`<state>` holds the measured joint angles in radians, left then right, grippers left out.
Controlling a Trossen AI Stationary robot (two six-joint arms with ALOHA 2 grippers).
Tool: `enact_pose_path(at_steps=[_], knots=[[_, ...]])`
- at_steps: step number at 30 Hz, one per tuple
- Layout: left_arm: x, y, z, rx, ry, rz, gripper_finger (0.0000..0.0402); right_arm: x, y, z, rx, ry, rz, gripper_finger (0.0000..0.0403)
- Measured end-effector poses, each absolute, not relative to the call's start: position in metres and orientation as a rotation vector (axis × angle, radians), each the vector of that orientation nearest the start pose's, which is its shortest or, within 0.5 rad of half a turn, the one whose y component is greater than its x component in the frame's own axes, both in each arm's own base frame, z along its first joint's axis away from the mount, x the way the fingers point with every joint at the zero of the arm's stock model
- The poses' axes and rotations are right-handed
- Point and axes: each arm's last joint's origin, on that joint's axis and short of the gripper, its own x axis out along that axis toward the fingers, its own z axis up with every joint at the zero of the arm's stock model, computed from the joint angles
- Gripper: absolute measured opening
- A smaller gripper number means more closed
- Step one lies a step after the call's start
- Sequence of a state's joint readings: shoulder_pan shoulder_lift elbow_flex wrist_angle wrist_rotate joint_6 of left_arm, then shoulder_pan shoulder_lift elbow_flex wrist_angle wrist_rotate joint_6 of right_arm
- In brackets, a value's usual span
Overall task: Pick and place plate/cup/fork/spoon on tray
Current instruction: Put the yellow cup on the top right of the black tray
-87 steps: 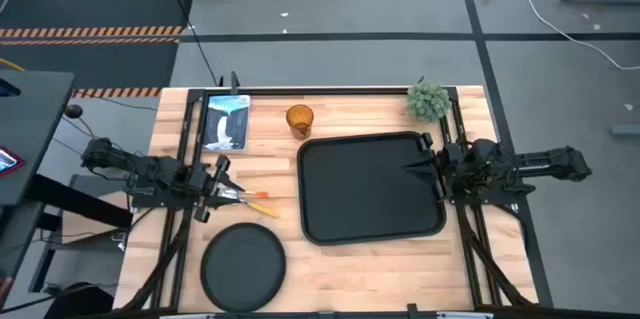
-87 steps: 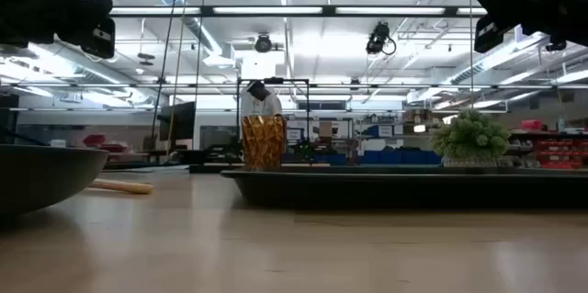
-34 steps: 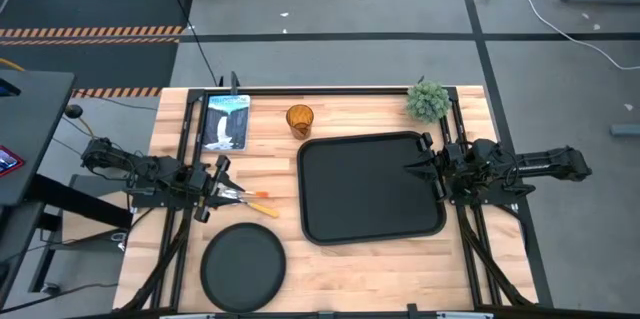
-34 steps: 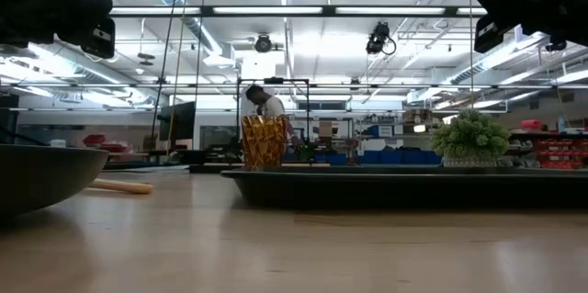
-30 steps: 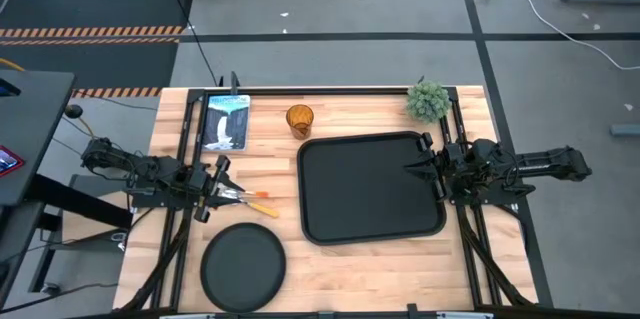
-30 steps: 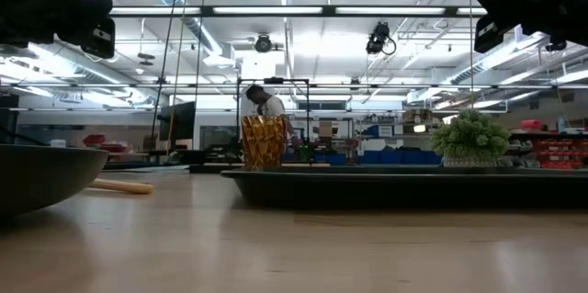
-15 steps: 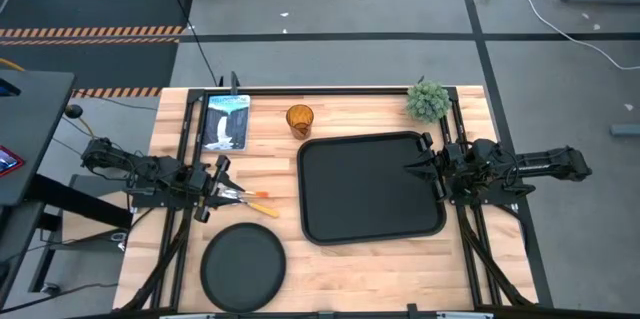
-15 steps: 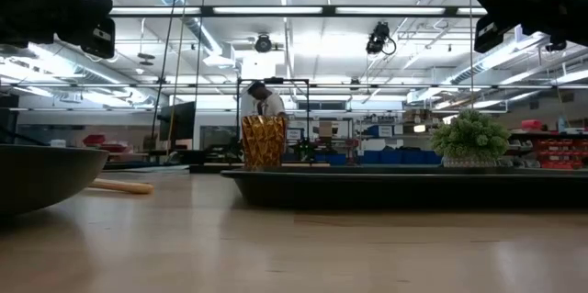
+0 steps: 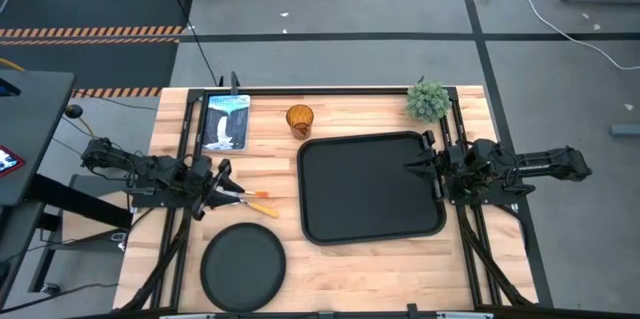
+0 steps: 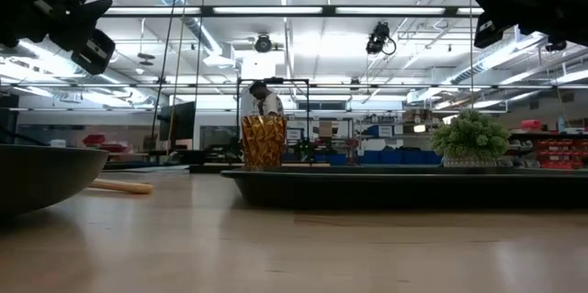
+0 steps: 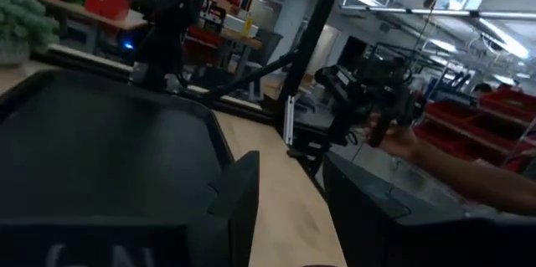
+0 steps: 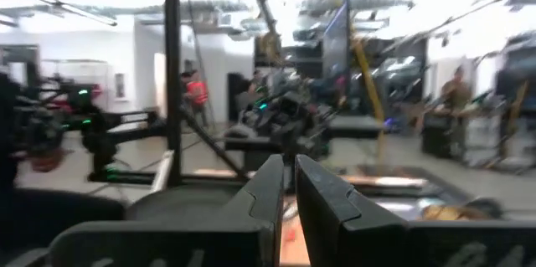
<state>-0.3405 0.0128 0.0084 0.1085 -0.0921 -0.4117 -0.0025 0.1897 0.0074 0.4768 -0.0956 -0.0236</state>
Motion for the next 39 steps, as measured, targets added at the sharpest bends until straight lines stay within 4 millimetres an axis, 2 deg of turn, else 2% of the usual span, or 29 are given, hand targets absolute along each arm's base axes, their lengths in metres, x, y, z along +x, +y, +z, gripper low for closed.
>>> enact_pose_path(at_steps=[3,11,14,20,24,29,33,39], knots=[[0.093,-0.03,0.176,-0.498,-0.041,-0.268,0.0142,0.103,0.001,0.202,-0.039,-0.365,0.049,0.004],[0.093,-0.03,0.176,-0.636,-0.028,-0.269,0.0142,0.1,-0.001,0.209,0.178,-0.437,0.018,0.004],[0.093,-0.029,0.178,-0.611,-0.054,-0.242,0.0142,0.101,-0.003,0.209,0.225,-0.445,-0.047,0.004],[0.093,-0.023,0.181,-0.553,-0.146,-0.04,0.0142,0.108,-0.006,0.211,0.308,-0.48,-0.133,0.004],[0.093,-0.022,0.182,-0.543,-0.162,-0.013,0.0142,0.113,-0.007,0.213,0.326,-0.506,-0.167,0.004],[0.093,-0.021,0.183,-0.514,-0.176,0.004,0.0142,0.131,-0.008,0.222,0.31,-0.442,-0.195,0.004],[0.092,-0.02,0.185,-0.462,-0.201,0.039,0.0142,0.152,-0.013,0.24,0.279,-0.407,-0.233,0.004],[0.092,-0.021,0.186,-0.373,-0.2,0.006,0.0142,0.193,-0.021,0.269,0.095,-0.356,-0.302,0.004]])
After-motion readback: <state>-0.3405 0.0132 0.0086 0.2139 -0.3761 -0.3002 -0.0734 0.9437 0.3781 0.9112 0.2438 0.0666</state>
